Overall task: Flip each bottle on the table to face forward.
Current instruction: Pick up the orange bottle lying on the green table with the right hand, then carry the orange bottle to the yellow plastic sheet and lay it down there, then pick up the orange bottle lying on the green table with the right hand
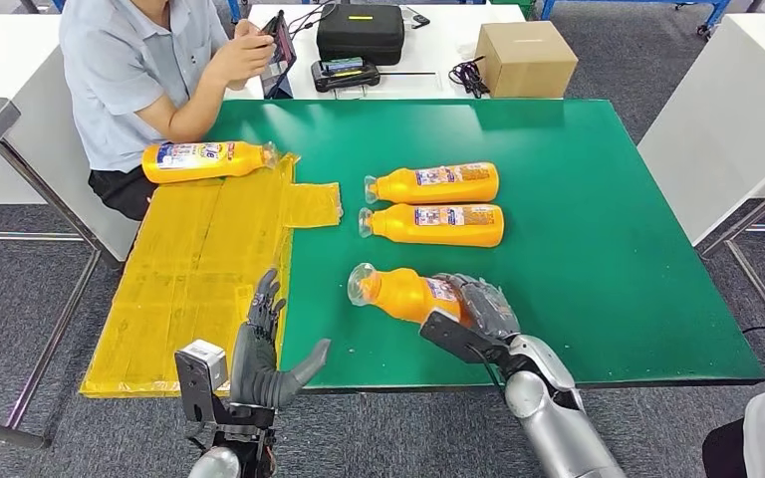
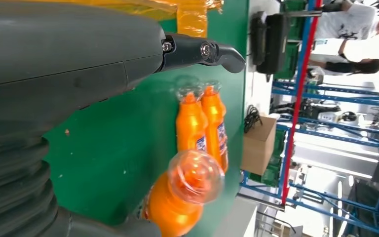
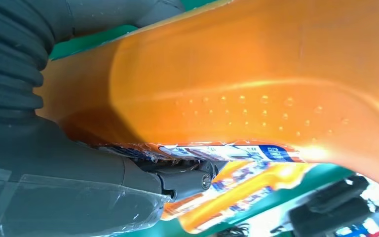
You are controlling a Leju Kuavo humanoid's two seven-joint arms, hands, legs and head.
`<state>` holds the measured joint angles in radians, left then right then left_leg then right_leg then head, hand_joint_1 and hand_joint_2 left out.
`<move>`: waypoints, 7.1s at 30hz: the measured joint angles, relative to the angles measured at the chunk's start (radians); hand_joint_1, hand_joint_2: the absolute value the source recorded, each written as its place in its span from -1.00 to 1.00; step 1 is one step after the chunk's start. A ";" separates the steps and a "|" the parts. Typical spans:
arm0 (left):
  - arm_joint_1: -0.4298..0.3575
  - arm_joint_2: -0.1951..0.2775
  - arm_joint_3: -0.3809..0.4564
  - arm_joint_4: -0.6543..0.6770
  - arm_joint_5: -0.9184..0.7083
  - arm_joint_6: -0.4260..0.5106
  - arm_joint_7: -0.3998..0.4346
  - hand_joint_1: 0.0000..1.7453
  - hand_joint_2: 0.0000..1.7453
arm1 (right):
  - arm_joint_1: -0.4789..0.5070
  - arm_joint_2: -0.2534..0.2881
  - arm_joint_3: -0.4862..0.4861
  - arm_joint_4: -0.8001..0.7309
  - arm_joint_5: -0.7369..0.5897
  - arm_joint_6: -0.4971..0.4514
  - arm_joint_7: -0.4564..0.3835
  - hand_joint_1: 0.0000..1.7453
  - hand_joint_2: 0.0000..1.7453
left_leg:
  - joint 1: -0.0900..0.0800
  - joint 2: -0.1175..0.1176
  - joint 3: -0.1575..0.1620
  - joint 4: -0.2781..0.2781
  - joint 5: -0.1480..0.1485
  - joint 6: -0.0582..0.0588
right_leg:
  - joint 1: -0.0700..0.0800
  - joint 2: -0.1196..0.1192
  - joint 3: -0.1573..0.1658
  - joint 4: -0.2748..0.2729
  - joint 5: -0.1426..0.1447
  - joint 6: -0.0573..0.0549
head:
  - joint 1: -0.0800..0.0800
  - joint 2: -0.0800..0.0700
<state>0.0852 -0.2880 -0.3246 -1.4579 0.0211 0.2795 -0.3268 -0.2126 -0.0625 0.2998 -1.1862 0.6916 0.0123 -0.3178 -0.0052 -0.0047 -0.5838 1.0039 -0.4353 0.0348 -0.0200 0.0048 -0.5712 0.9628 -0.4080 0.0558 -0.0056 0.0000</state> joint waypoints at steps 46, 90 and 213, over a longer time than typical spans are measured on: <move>-0.159 0.000 -0.107 0.250 0.244 -0.007 -0.141 -1.00 1.00 | -0.084 0.175 0.224 0.079 -0.224 -0.060 -0.073 1.00 1.00 | 0.000 -0.001 -0.009 0.000 0.000 0.000 | -0.001 -0.001 -0.008 0.001 0.000 0.000 | 0.000 0.000; -0.200 0.005 -0.140 0.260 0.192 0.168 -0.282 1.00 1.00 | -0.115 0.202 0.331 0.129 -0.288 -0.080 -0.042 0.98 1.00 | 0.000 -0.002 -0.009 0.000 0.000 0.000 | -0.001 -0.001 -0.008 0.001 0.000 0.000 | 0.001 0.000; -0.593 0.224 -0.053 0.782 -1.321 0.062 0.307 -1.00 1.00 | 0.015 0.206 0.151 0.001 -0.375 0.062 -0.109 -1.00 1.00 | 0.000 -0.005 -0.002 0.000 0.005 -0.001 | -0.001 -0.005 -0.001 0.001 0.001 0.000 | 0.001 0.000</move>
<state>-0.5074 -0.0636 -0.3778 -0.6762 -1.2996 0.3411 -0.0197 -0.1974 0.1431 0.4509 -1.1852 0.3168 0.0738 -0.4265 -0.0053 -0.0095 -0.5859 1.0038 -0.4300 0.0335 -0.0206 0.0003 -0.5718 0.9640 -0.4071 0.0557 -0.0049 0.0000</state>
